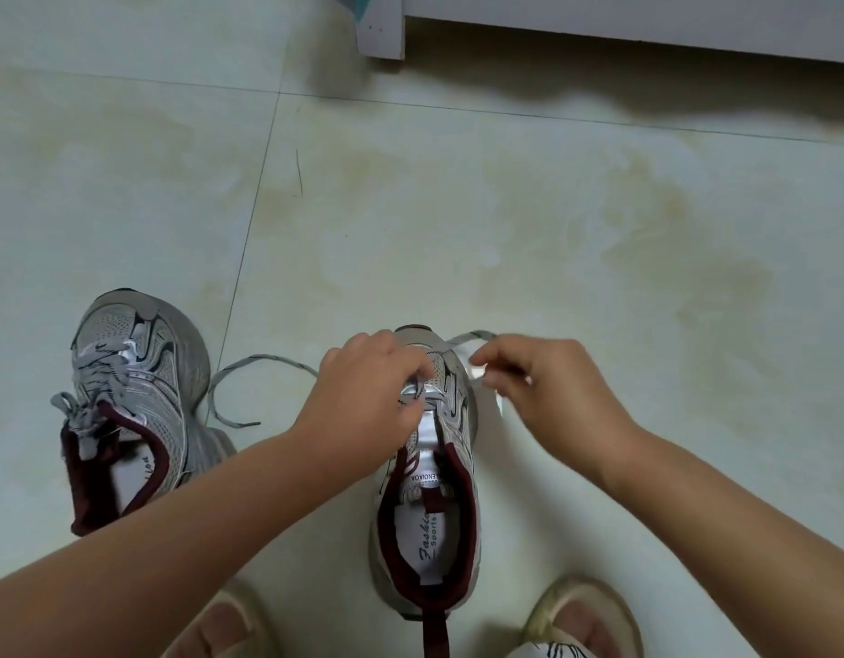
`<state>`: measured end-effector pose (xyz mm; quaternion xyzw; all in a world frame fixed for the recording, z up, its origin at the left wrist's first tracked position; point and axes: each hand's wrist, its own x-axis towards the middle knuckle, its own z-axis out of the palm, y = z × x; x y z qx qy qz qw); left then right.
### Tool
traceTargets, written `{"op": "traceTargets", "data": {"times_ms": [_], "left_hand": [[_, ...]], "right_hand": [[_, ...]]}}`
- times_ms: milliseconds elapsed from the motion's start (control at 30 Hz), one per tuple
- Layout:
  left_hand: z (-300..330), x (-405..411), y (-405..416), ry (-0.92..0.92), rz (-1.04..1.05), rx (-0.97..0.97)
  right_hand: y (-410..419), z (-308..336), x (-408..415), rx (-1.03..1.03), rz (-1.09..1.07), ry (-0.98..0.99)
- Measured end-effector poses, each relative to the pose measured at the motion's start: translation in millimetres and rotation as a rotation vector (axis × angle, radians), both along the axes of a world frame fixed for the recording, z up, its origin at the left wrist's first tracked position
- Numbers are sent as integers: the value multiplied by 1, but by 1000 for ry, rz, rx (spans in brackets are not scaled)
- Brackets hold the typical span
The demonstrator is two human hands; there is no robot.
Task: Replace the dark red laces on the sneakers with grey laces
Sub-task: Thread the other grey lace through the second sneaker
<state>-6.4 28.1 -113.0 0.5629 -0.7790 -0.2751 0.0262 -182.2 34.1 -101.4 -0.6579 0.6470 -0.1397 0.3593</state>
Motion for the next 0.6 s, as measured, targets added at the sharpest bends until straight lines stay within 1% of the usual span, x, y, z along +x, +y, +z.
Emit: {"op": "traceTargets", "data": {"times_ms": [67, 133, 200, 267, 467, 533, 600], "left_hand": [[-1, -3, 3, -20, -33, 32], [-3, -5, 8, -80, -57, 53], [-6, -7, 10, -134, -42, 52], [-7, -10, 11, -167, -15, 57], [-14, -18, 11, -91, 86, 74], [-17, -18, 13, -68, 124, 76], [-20, -19, 16, -11, 190, 79]], "right_hand": [[8, -9, 6, 41, 101, 80], [12, -13, 11, 72, 138, 132], [12, -14, 16, 66, 149, 142], [12, -13, 20, 39, 197, 196], [8, -15, 20, -11, 364, 385], [6, -18, 22, -10, 369, 380], [6, -18, 27, 42, 315, 320]]}}
